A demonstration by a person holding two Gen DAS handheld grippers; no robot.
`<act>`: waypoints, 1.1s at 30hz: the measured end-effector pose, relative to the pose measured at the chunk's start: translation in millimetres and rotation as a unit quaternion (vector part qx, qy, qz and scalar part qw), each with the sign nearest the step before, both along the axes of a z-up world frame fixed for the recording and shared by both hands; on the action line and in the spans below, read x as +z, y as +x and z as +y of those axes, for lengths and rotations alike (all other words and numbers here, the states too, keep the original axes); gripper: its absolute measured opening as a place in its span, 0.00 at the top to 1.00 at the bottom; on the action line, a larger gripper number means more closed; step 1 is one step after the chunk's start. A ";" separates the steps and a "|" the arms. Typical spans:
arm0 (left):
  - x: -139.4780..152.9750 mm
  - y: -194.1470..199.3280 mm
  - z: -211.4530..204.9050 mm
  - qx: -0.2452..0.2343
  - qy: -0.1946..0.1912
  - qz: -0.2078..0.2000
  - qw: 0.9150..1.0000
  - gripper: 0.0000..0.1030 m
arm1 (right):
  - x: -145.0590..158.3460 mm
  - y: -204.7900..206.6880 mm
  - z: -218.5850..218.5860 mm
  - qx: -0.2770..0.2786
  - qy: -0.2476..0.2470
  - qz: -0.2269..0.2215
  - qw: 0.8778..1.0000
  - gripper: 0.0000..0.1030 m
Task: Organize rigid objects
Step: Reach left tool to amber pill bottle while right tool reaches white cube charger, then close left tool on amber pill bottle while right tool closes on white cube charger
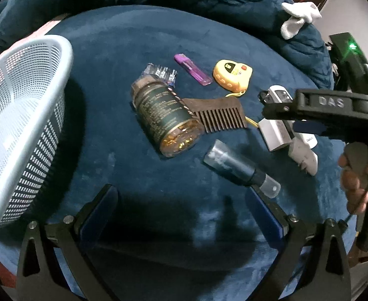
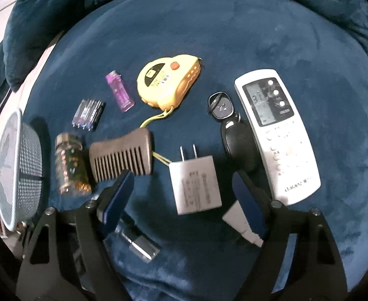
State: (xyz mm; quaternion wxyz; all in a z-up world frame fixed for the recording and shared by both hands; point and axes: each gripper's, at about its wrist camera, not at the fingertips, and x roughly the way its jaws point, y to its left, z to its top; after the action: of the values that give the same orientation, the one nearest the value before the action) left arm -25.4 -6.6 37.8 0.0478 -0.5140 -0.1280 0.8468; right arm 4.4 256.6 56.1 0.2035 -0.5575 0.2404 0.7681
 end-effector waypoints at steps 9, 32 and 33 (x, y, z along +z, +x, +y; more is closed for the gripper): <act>-0.9 -22.3 -2.3 0.047 0.038 -0.020 0.998 0.03 | -33.0 -5.5 11.0 -0.019 -0.036 -0.047 0.998 0.57; -18.5 -37.3 -30.5 0.062 0.049 -0.082 0.993 0.52 | -26.1 -18.2 -1.2 -0.001 -0.039 -0.065 0.997 0.58; -19.6 -30.5 -30.2 0.057 0.041 -0.078 0.994 0.52 | -26.2 -19.3 -1.8 -0.001 -0.041 -0.064 0.997 0.58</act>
State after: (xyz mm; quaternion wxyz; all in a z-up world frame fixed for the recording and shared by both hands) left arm -56.0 -36.8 18.1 0.0101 -0.5683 -0.1953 0.7992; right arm -14.9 254.8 29.9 0.1963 -0.6132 0.2583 0.7202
